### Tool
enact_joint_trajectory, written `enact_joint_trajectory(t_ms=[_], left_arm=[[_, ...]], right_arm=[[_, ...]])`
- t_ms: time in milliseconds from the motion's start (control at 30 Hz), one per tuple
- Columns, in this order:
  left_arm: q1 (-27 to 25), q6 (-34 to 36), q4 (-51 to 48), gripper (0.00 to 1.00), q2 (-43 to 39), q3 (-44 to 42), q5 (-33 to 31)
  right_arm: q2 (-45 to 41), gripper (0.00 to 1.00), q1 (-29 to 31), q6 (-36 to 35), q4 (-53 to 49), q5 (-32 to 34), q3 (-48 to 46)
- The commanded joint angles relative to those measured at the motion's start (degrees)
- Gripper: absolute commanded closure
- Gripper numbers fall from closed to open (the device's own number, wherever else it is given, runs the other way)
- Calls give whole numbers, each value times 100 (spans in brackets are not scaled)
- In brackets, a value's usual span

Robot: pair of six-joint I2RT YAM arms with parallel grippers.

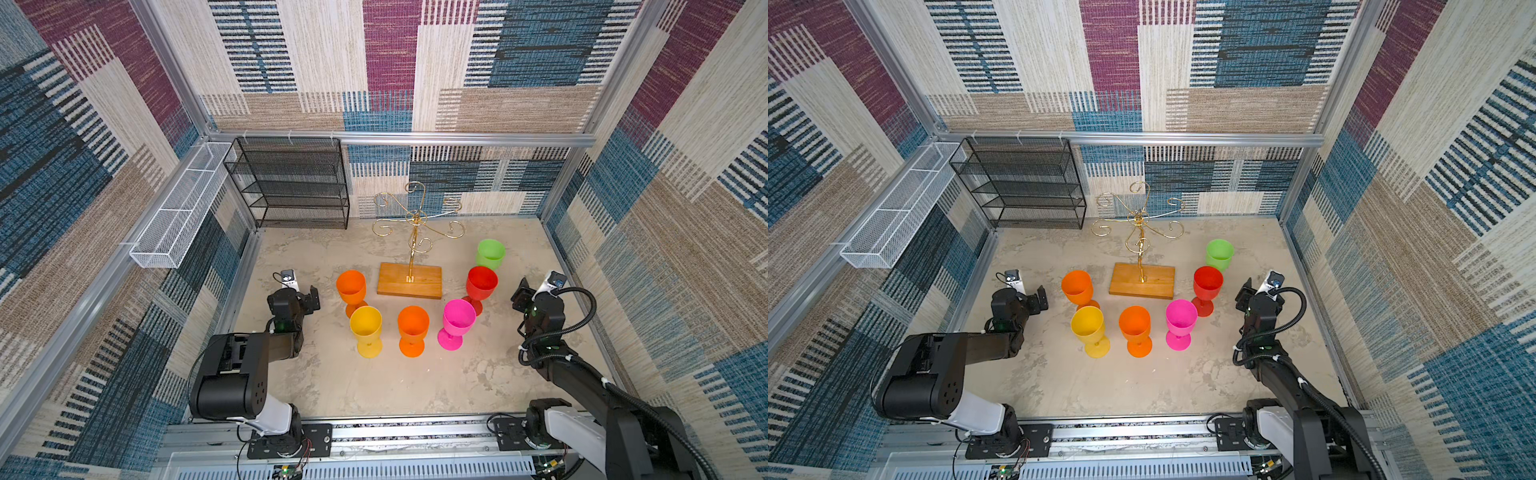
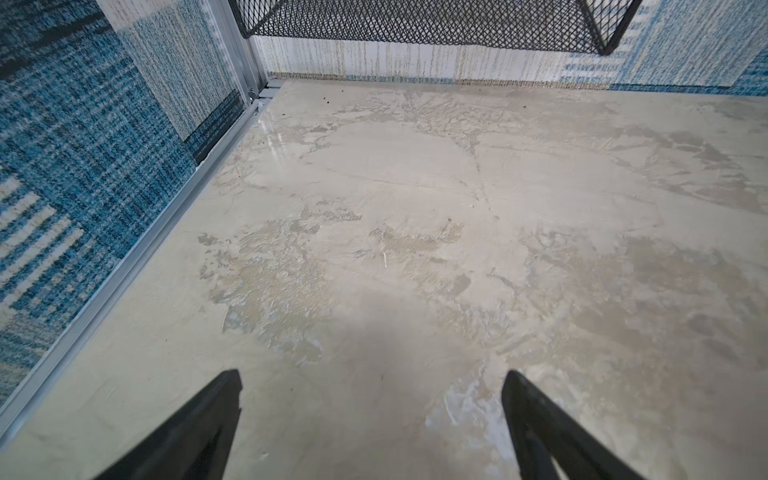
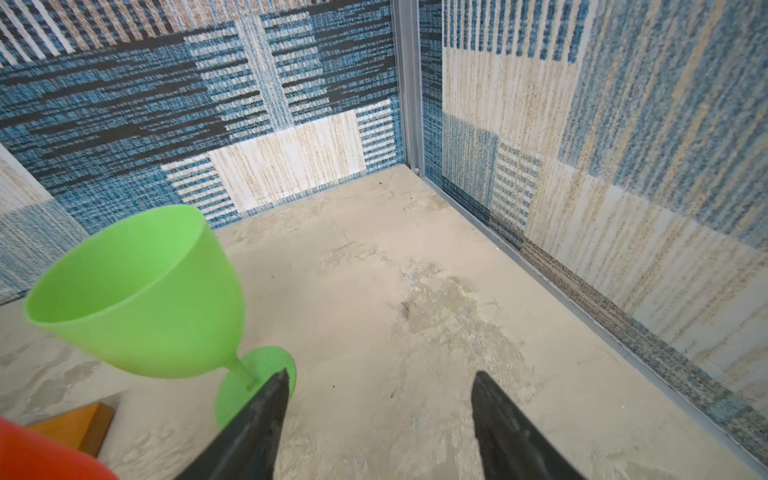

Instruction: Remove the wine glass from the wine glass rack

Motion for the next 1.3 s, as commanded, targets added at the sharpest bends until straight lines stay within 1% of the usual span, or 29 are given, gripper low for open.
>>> enact_joint_trajectory(t_ms=[0,67,167,200,233,300,333,367,400,500,567,600,633,667,700,1267], left_arm=[[3,-43,277,1,16,1,92],[4,-35,291,1,25,-10,113],[3,-13,400,1,40,-53,140],[2,-17,370,1,33,-43,141],[3,-18,412,1,50,-52,135],[4,-17,389,0,36,-52,137],[3,-18,408,1,49,-52,142],[4,-17,409,1,41,-52,141],[3,-17,397,1,39,-52,136],[-1,-18,404,1,37,-52,139],[-3,-18,405,1,41,-52,143],[-3,-18,405,1,34,-52,139],[-1,-18,405,1,42,-52,141],[4,-18,405,1,39,-53,142],[2,-18,413,1,42,-54,140],[-2,-18,412,1,34,-61,136]], right_arm=[[458,30,2,-351,1795,180,-227],[1050,31,2,-409,2210,190,-155],[1628,33,2,-571,3004,-10,-214],[1741,33,2,-574,3084,-2,-186],[1853,34,-2,-518,2800,36,-10],[2133,34,2,-558,3013,-19,8],[2229,34,2,-628,3274,-29,-29],[2164,35,2,-573,2905,-115,63],[2202,35,2,-626,3129,-94,-3],[2159,35,2,-689,3302,-228,-120],[2265,36,0,-811,3245,-477,-20],[2324,25,2,-898,3143,-693,67],[2420,12,2,-999,3172,-917,115],[2442,1,2,-1027,3147,-1009,138],[2421,0,2,-1019,3176,-1019,105],[2440,0,2,-1046,3180,-1069,117]])
